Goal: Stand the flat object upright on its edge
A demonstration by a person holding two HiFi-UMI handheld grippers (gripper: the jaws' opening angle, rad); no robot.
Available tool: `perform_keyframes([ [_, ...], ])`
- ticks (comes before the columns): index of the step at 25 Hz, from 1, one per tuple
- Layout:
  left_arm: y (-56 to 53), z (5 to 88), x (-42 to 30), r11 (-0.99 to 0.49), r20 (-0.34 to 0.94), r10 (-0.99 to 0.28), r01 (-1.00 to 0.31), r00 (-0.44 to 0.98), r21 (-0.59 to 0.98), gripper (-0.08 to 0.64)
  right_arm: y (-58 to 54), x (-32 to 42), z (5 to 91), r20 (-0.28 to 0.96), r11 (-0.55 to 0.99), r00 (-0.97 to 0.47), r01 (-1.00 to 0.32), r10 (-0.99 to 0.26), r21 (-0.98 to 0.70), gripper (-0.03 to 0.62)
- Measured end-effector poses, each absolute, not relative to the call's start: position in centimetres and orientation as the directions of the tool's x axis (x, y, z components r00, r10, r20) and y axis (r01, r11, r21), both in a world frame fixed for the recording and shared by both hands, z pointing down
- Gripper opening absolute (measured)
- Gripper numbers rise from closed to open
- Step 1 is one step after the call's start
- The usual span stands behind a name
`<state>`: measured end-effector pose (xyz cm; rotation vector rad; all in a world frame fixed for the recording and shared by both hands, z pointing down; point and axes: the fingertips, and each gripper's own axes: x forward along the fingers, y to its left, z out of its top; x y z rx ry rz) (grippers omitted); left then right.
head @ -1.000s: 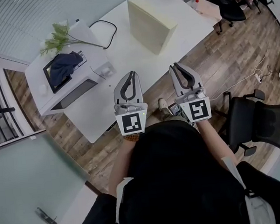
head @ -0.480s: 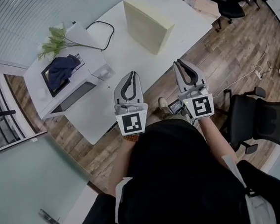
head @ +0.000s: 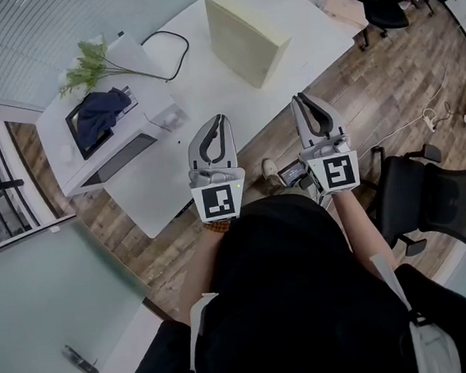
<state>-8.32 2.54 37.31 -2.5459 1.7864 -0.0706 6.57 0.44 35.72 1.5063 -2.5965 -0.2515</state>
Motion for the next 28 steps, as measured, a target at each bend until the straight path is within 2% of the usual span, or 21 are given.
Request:
perform_keyframes([
  [28,1.56,37.53,-8.52,-0.323,0.027,-0.946,-0.945,0.322,-0.059,0.015,-0.32,6.57,35.97,0.036,0.513,-0.518,-0.834,-0.855,0.204,0.026],
])
